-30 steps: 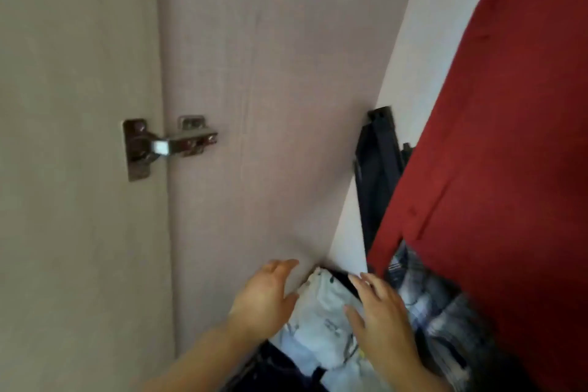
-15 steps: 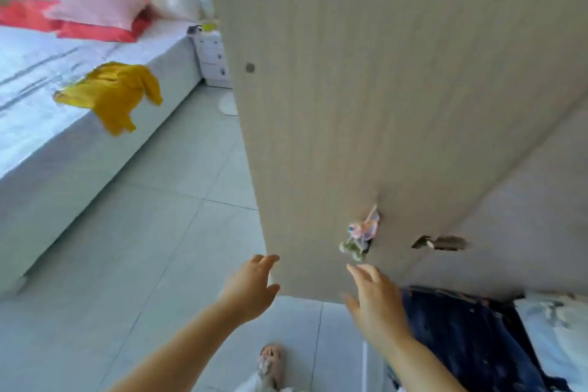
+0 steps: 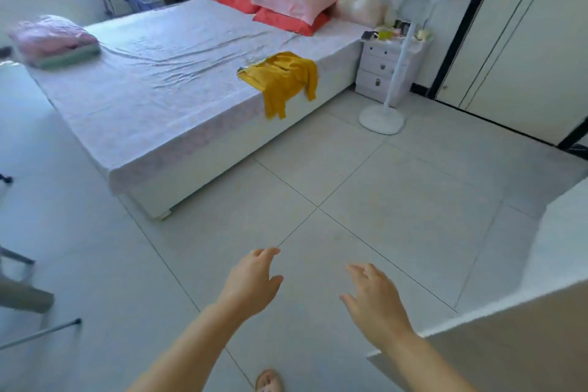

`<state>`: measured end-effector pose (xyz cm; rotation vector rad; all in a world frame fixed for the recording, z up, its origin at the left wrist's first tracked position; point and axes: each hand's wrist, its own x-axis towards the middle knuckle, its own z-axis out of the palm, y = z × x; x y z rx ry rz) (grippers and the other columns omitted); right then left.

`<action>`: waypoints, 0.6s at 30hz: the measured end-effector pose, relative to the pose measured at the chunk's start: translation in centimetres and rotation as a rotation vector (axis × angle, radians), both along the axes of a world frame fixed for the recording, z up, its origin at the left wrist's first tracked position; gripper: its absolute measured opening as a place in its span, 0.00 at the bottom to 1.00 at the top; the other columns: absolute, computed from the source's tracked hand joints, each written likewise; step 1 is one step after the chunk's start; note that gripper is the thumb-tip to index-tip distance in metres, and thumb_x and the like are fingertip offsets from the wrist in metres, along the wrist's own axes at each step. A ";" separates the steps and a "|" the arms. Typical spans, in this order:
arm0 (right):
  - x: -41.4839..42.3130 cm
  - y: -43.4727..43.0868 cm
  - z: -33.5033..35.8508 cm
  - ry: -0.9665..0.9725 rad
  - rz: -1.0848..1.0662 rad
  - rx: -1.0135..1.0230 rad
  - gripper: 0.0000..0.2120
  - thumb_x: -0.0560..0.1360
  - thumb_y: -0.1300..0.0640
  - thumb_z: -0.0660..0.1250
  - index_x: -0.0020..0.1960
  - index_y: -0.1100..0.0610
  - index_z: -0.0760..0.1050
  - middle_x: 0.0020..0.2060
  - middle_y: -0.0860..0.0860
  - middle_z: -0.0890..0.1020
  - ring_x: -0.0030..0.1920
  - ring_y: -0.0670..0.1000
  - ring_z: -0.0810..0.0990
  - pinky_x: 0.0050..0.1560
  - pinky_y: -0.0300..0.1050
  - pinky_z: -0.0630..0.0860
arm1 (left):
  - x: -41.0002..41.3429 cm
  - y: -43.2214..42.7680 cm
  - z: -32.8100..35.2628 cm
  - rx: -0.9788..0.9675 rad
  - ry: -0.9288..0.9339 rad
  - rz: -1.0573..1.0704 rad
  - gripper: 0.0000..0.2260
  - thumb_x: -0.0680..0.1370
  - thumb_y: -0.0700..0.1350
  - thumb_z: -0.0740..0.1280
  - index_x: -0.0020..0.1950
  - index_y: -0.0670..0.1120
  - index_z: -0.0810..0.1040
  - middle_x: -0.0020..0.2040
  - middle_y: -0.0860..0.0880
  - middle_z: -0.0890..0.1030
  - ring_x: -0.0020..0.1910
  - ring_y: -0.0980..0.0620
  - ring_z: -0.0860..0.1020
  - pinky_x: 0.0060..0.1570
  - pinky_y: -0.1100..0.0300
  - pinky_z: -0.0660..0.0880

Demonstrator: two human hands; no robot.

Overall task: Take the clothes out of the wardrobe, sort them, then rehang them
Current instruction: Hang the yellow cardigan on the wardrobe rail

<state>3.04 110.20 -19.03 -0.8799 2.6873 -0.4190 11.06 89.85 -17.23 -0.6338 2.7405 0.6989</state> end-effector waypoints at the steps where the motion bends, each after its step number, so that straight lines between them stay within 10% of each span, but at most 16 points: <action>1: -1.3 -1.8 0.0 0.001 0.012 0.002 0.23 0.78 0.50 0.60 0.71 0.51 0.61 0.65 0.49 0.68 0.66 0.50 0.65 0.66 0.41 0.61 | -1.0 -1.8 0.1 0.000 0.007 0.012 0.23 0.79 0.50 0.60 0.73 0.51 0.60 0.70 0.50 0.66 0.67 0.50 0.67 0.64 0.57 0.66; 18: -28.6 -22.3 -0.4 0.014 0.102 0.093 0.24 0.79 0.48 0.57 0.73 0.51 0.58 0.68 0.48 0.65 0.66 0.50 0.65 0.65 0.42 0.61 | -25.8 -21.4 -1.1 0.032 0.028 0.118 0.22 0.79 0.50 0.59 0.72 0.52 0.60 0.70 0.52 0.65 0.66 0.53 0.68 0.63 0.58 0.67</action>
